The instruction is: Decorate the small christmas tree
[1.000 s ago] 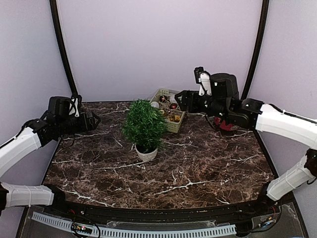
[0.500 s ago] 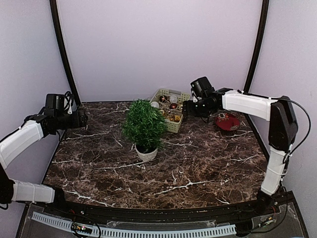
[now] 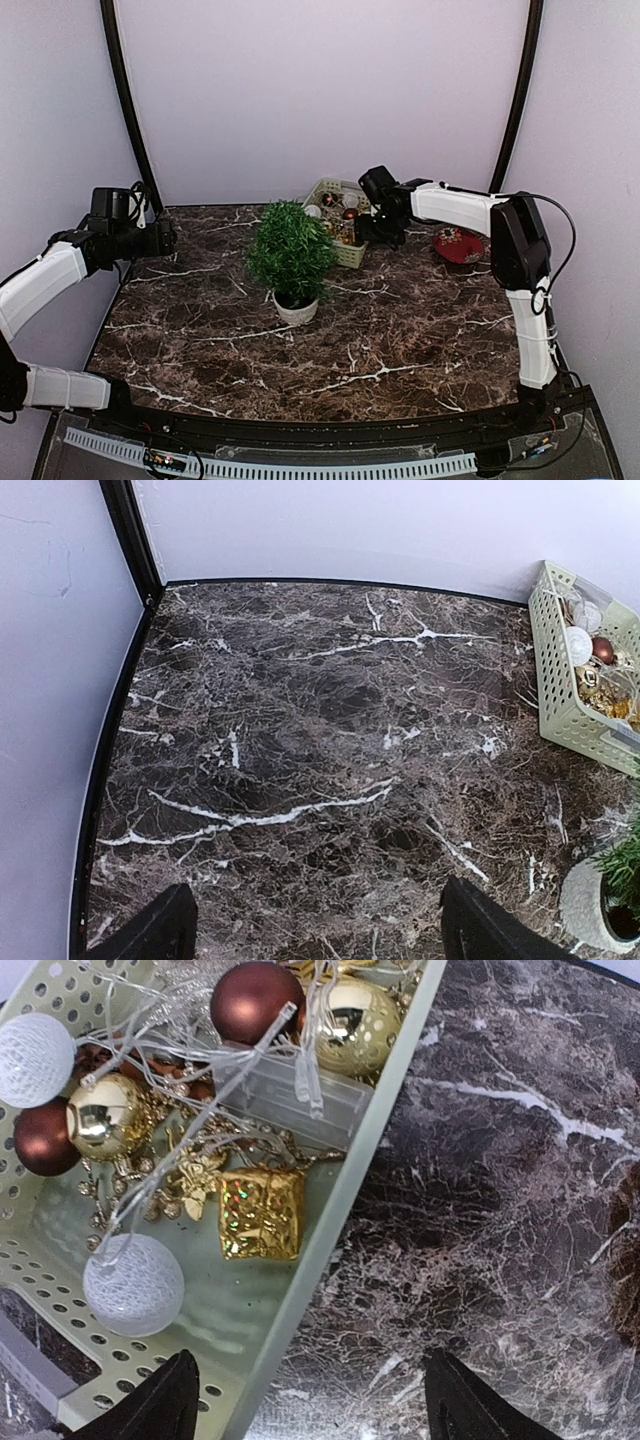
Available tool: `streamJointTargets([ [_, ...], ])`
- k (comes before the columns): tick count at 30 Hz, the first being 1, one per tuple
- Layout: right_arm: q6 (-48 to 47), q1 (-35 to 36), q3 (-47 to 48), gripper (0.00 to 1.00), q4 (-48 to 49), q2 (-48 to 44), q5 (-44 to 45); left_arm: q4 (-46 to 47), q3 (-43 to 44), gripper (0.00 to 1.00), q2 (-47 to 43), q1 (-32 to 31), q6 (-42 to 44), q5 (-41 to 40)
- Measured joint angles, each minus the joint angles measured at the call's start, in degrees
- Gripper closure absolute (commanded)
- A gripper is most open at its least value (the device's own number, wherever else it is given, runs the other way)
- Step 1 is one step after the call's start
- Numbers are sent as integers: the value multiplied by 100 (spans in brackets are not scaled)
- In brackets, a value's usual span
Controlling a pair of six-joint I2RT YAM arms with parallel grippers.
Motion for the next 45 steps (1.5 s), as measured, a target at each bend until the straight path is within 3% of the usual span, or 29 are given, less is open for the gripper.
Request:
streamJointTargets([
  [10,31,-260,-293,27,-92,-57,299,-2,0,13,-28,0,20,-101],
  [18,-33,-1165,-1965,28,-13,-1215,496,-2,0,13,-39,0,52,-120],
  [23,-190,-1674,-2533,28,-90,-1742,621,-2,0,13,-39,7,55,-118],
  [29,-470,-1665,-2463,23,-216,-2234,581,-2,0,13,-39,9,57,-125],
  [35,-640,-1574,-2337,25,-26,-2577,-48,0,0,13,-55,9,57,-144],
  [45,-752,-1290,-1539,37,321,-1604,-619,46,0,13,-127,9,98,-157],
])
